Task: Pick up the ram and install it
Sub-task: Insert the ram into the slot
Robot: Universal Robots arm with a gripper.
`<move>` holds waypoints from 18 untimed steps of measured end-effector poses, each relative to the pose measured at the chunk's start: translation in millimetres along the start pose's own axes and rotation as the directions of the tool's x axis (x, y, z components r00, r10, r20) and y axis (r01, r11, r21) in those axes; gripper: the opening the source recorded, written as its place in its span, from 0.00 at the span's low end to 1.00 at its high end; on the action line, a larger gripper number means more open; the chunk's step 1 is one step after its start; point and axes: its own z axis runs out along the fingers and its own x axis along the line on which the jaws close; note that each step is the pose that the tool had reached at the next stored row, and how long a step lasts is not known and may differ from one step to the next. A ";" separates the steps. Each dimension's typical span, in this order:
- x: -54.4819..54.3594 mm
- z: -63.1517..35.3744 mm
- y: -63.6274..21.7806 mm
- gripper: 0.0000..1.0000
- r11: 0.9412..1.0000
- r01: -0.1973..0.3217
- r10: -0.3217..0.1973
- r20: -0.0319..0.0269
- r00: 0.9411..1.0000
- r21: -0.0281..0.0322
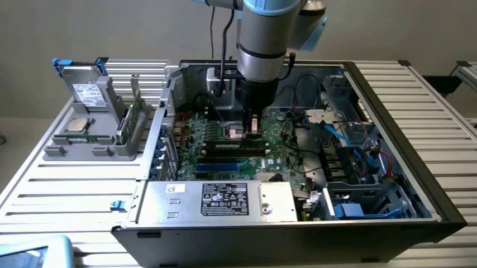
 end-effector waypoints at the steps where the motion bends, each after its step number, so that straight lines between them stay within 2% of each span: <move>1: -0.3 0.2 0.0 0.13 1.000 0.000 0.000 0.000 1.000 0.000; 18: -0.6 5.6 -0.4 0.13 1.000 0.000 0.000 0.000 1.000 0.000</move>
